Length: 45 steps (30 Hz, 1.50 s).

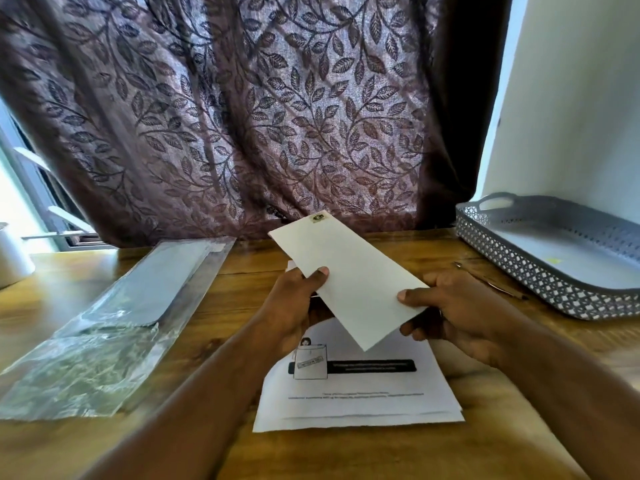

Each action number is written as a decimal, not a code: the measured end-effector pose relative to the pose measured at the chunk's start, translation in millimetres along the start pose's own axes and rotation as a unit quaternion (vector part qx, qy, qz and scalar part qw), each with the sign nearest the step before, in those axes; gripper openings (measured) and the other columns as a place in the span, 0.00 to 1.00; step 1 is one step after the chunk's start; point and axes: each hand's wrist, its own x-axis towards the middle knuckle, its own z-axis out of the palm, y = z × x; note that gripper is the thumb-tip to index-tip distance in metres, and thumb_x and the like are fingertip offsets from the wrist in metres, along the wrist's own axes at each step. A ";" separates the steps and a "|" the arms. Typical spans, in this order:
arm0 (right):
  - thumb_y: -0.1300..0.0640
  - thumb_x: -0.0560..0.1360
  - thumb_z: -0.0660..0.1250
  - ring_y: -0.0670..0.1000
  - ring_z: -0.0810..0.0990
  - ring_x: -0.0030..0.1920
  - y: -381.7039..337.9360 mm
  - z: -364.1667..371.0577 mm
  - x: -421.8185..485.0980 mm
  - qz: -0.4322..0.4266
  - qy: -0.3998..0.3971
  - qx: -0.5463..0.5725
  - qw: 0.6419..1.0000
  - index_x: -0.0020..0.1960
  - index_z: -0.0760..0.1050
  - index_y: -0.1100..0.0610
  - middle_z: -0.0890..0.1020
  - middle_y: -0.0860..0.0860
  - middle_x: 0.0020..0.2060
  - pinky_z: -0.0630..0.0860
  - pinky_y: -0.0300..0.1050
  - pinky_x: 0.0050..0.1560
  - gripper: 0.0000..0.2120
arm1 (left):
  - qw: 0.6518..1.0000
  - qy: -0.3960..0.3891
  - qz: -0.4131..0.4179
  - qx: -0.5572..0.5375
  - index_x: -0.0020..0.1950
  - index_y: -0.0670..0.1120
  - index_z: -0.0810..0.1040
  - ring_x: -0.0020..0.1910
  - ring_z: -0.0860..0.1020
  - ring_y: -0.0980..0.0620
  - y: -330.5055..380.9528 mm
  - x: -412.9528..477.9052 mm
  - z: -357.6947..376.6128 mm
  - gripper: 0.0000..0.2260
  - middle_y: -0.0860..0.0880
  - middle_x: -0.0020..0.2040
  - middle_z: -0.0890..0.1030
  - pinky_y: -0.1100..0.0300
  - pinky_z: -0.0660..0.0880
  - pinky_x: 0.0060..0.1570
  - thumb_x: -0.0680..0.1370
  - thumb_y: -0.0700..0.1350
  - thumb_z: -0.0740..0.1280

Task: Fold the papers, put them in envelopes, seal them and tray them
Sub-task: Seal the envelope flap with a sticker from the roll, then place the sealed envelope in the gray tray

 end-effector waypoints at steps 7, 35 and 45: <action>0.65 0.78 0.69 0.52 0.86 0.35 -1.7 -34.5 -22.6 -0.050 0.126 0.090 0.987 0.59 0.77 0.65 0.87 0.60 0.47 0.81 0.42 0.32 0.10 | 0.993 -0.117 0.007 0.032 0.64 0.42 0.77 0.52 0.84 0.40 -7.0 -22.8 33.2 0.13 0.39 0.54 0.85 0.53 0.83 0.48 0.84 0.46 0.61; 0.72 0.73 0.70 0.59 0.86 0.36 -27.8 -254.0 -4.9 0.000 0.362 -0.255 0.897 0.47 0.79 0.71 0.84 0.61 0.38 0.85 0.57 0.48 0.04 | 0.914 -0.386 -0.048 0.112 0.63 0.36 0.76 0.54 0.83 0.39 -80.8 -68.1 174.3 0.14 0.35 0.56 0.83 0.52 0.81 0.54 0.78 0.38 0.70; 0.70 0.75 0.63 0.58 0.79 0.38 -20.3 -227.0 21.5 0.053 0.353 -0.524 0.773 0.34 0.69 0.60 0.85 0.64 0.45 0.73 0.44 0.31 0.13 | 0.900 -0.407 -0.014 0.155 0.62 0.38 0.77 0.56 0.82 0.35 -84.0 -70.9 174.3 0.15 0.38 0.55 0.84 0.48 0.79 0.59 0.77 0.40 0.72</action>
